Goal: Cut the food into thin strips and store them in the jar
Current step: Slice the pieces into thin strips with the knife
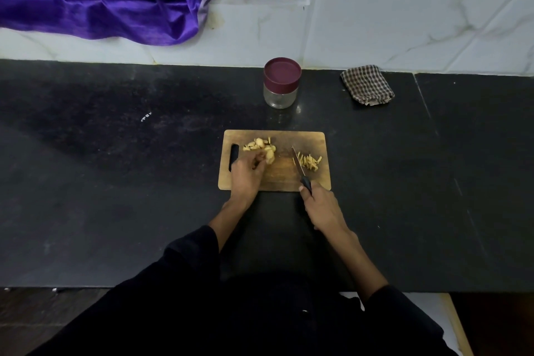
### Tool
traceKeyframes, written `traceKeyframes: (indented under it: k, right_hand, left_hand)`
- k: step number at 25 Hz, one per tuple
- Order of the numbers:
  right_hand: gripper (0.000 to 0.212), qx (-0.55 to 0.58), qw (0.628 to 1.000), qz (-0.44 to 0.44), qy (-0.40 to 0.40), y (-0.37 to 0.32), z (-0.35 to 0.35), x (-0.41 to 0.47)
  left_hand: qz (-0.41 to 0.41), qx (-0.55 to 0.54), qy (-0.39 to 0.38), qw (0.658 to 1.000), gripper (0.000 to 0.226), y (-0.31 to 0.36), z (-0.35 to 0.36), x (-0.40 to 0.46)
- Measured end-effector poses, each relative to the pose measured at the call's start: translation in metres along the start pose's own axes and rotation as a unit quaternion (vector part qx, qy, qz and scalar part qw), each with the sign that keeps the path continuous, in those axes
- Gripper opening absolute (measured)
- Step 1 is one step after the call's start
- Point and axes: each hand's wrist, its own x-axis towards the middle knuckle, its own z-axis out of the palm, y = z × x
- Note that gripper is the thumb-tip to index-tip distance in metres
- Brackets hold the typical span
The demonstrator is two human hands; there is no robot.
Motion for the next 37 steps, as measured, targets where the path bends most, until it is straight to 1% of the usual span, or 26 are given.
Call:
traceKeyframes:
  k: [2, 6, 12, 15, 17, 21, 23, 27, 29, 34, 37]
  right_hand:
    - [0.027, 0.010, 1.000, 0.004, -0.001, -0.004, 0.002, 0.005]
    - [0.026, 0.027, 1.000, 0.015, -0.004, -0.003, 0.004, 0.011]
    - [0.023, 0.049, 0.999, 0.020, -0.008, 0.001, 0.007, 0.015]
    - [0.023, 0.049, 0.998, 0.023, -0.009, 0.000, 0.007, 0.016]
    - [0.023, 0.049, 0.998, 0.023, -0.011, 0.001, 0.008, 0.018]
    - [0.024, 0.056, 0.998, 0.024, -0.011, 0.005, 0.010, 0.020]
    - [0.024, 0.060, 0.998, 0.027, -0.008, 0.006, 0.010, 0.020]
    - [0.023, 0.065, 0.998, 0.024, -0.005, 0.006, 0.010, 0.021]
    - [0.022, 0.062, 0.998, 0.024, -0.007, 0.006, 0.011, 0.022]
    - [0.020, 0.067, 0.997, 0.027, -0.004, 0.008, 0.012, 0.024]
    - [0.020, 0.070, 0.997, 0.027, -0.004, 0.009, 0.013, 0.025]
  left_hand:
    - [0.002, 0.040, 0.004, 0.999, 0.027, 0.007, -0.003, 0.009]
    - [-0.002, 0.130, -0.046, 0.990, 0.031, 0.009, 0.002, 0.020]
    - [0.001, 0.178, -0.101, 0.979, 0.034, 0.010, -0.002, 0.026]
    - [0.004, 0.184, -0.116, 0.976, 0.032, 0.014, -0.004, 0.030]
    - [0.017, 0.159, -0.101, 0.982, 0.028, 0.016, -0.006, 0.031]
    - [0.037, 0.077, -0.042, 0.995, 0.015, 0.023, -0.008, 0.027]
    - [0.025, 0.061, -0.044, 0.997, 0.016, 0.026, -0.004, 0.022]
    - [0.000, 0.090, -0.124, 0.988, 0.016, 0.030, 0.016, 0.012]
    - [0.006, 0.110, -0.141, 0.984, 0.016, 0.030, 0.023, 0.010]
    - [0.028, 0.161, -0.104, 0.981, 0.019, 0.024, 0.028, 0.006]
    - [0.035, 0.162, -0.086, 0.982, 0.020, 0.023, 0.025, 0.001]
